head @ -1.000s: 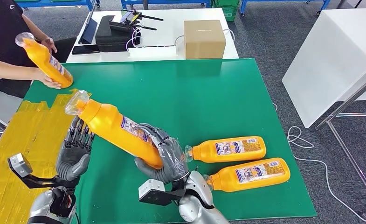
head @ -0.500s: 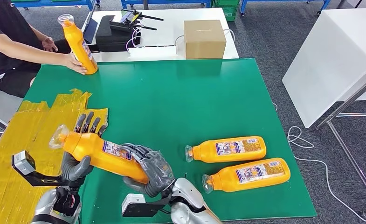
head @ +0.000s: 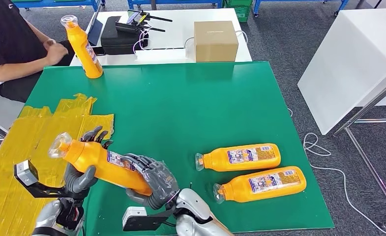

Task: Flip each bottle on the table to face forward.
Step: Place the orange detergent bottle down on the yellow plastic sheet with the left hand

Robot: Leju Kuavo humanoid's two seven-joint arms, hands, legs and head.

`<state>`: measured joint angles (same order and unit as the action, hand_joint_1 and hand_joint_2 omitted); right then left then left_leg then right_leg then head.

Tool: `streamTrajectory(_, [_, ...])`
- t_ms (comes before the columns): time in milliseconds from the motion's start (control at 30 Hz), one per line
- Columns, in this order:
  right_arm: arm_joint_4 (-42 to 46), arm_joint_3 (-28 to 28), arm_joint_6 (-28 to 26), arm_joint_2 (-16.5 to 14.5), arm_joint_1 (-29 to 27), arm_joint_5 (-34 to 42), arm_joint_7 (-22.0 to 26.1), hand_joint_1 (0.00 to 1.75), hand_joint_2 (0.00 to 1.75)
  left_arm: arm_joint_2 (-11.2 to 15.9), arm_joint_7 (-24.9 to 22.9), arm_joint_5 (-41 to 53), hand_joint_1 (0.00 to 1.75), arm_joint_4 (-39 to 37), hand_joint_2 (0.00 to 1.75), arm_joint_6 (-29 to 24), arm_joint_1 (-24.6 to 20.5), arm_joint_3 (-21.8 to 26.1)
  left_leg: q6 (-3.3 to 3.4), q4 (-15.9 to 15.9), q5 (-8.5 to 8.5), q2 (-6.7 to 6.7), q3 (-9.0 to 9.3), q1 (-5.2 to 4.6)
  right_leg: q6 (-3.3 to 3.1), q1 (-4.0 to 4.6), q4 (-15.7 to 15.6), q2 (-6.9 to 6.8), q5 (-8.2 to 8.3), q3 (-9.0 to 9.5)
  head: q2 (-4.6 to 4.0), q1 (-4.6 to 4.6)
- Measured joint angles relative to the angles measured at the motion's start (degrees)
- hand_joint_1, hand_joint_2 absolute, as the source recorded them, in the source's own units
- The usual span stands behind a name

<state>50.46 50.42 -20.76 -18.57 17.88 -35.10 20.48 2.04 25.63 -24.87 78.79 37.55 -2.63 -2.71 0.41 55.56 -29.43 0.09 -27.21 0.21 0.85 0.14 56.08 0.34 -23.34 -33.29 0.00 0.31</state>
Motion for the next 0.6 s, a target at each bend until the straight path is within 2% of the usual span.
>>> streamTrajectory(467, [-0.25,-0.36,0.17,-0.07,0.02,-1.08,0.33,1.71,1.75,0.48,1.56,1.88,1.75,0.02,1.75,0.10,0.06,-0.18,0.00,0.00,0.00,0.00,0.00,0.00,0.00,0.00,0.00,0.00,0.00,0.00,0.00,0.00])
streamTrajectory(567, [-0.23,-0.61,-0.28,-0.07,-0.05,-1.40,0.36,0.41,1.75,0.63,1.71,1.94,1.75,0.02,1.75,0.13,0.16,-0.19,0.00,0.00,0.00,0.00,0.00,0.00,0.00,0.00,0.00,0.00,0.00,0.00,0.00,0.00])
streamTrajectory(600, [-0.19,-0.73,-0.70,-0.06,-0.07,-1.68,0.35,0.00,1.31,0.67,1.84,2.09,1.75,0.02,1.75,0.14,0.20,-0.17,0.00,0.00,0.00,0.00,0.00,0.00,0.00,0.00,0.00,0.00,0.00,0.00,0.00,0.00])
